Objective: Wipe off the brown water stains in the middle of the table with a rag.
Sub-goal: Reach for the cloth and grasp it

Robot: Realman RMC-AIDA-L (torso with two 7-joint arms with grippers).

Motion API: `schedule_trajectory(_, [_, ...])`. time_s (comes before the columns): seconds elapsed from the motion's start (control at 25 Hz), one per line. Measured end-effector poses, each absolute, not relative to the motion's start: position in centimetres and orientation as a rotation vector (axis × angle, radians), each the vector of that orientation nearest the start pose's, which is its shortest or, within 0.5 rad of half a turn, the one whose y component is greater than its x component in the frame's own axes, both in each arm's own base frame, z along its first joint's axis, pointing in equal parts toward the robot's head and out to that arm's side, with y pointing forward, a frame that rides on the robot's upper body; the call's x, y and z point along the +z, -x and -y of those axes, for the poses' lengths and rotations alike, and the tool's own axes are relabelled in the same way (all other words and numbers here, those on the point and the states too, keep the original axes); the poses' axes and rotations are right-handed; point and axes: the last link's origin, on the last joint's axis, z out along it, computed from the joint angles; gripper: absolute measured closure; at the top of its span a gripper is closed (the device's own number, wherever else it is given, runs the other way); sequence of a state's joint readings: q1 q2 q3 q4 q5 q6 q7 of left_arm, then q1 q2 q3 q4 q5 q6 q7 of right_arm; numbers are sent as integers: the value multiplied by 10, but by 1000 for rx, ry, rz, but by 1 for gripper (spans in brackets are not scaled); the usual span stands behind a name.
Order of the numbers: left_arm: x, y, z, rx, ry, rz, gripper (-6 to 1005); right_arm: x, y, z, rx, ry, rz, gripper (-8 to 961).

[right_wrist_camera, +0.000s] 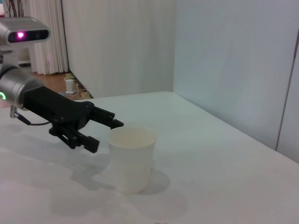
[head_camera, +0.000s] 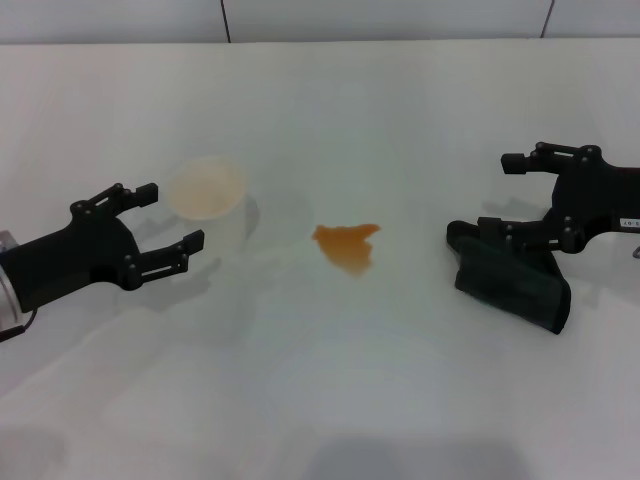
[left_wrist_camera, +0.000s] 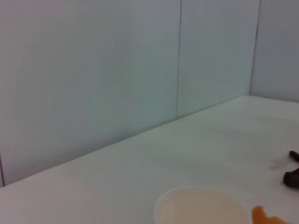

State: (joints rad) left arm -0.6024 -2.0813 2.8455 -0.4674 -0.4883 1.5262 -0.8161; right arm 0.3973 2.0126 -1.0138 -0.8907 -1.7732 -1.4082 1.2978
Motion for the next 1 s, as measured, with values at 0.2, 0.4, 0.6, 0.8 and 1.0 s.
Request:
schedule_trajectory(0.2, [7,327,-297,-662,2429,467,105,30,-259,-340,503,2670,-251,87])
schedule_trajectory(0.4, [29,330,-285,-741,2368,469,105,30,-259,-340,503,2670,-250,87])
schedule_trajectory(0.6, [57,319,-286,-900,2318,574,105,30,-258,-340,511,2668,-251,87])
schedule_trajectory(0.8, [85,294,-314,-895,2401,866,105,29,-258,-340,514,2671,-253,87])
schedule_trajectory(1.0, [101,264,-343,-681,2548,961,105,29,-260,-338,514,2669,-266,87])
